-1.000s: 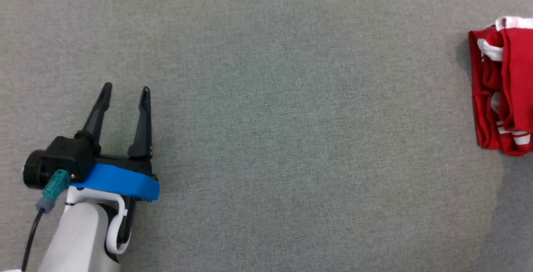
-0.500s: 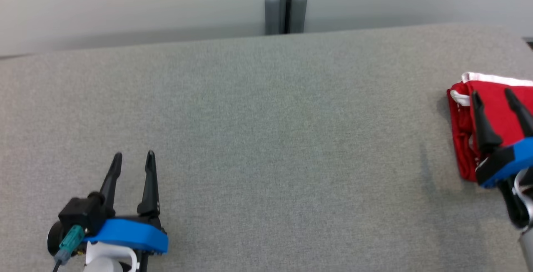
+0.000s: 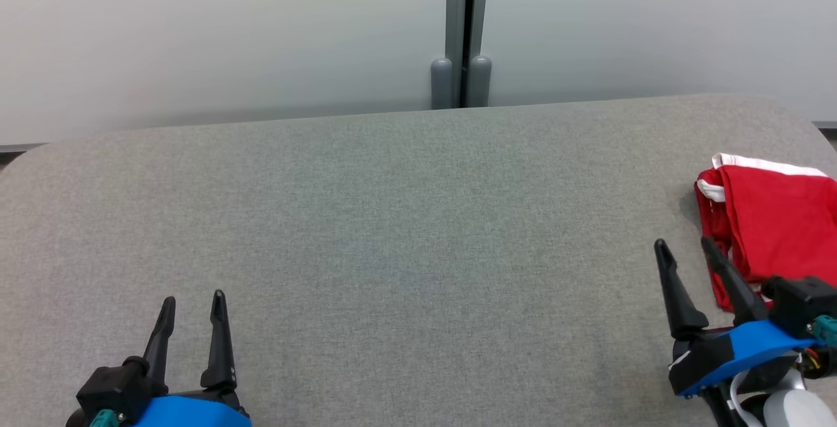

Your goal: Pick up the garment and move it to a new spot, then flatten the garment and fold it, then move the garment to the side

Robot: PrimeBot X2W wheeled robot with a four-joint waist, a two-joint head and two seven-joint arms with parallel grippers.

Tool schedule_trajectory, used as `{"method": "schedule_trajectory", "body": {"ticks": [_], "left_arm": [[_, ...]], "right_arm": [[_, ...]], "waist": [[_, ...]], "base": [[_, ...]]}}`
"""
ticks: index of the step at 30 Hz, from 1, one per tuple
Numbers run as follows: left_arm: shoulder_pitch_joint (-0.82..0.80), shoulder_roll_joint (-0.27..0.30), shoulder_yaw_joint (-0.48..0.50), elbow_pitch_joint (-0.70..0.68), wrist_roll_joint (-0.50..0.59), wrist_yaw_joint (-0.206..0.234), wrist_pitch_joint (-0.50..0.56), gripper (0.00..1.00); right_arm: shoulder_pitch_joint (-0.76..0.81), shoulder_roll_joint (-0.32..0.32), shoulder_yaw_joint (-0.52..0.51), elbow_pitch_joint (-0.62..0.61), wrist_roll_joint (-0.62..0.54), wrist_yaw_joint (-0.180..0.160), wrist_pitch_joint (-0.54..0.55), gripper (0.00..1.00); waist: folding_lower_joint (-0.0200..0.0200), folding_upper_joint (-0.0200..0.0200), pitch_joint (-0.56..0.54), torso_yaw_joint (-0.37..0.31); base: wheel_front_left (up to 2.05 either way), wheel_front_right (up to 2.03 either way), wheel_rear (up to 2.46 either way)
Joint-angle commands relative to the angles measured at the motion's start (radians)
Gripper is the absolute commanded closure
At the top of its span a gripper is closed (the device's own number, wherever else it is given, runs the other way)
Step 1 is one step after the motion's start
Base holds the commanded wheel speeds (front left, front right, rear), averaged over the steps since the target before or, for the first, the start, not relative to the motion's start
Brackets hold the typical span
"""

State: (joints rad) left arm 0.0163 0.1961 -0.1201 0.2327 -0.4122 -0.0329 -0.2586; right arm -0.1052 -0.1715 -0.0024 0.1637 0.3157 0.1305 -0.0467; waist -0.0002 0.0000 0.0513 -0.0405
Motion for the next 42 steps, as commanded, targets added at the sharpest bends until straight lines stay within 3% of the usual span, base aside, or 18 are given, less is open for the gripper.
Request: {"method": "schedule_trajectory", "body": {"ticks": [1, 20, 42], "left_arm": [[0.007, 0.004, -0.004, -0.002, 0.005, 0.005, -0.005, 0.00], [0.039, 0.008, -0.017, 0.008, -0.015, 0.009, 0.009, 0.00], [0.042, 0.017, -0.036, 0.019, -0.030, 0.013, 0.014, 0.00]], "right_arm": [[0.016, 0.009, -0.002, -0.010, -0.006, 0.001, -0.002, 0.00], [0.108, 0.082, -0.004, -0.032, -0.103, 0.001, 0.046, 0.00], [0.101, 0.095, 0.001, -0.010, -0.116, 0.001, 0.042, 0.00]], "waist": [[0.0002, 0.0000, -0.002, 0.001], [0.0002, 0.0000, -0.060, -0.012], [0.0002, 0.0000, -0.058, -0.020]], "base": [[0.00, 0.00, 0.00], [0.00, 0.00, 0.00], [0.00, 0.00, 0.00]]}}
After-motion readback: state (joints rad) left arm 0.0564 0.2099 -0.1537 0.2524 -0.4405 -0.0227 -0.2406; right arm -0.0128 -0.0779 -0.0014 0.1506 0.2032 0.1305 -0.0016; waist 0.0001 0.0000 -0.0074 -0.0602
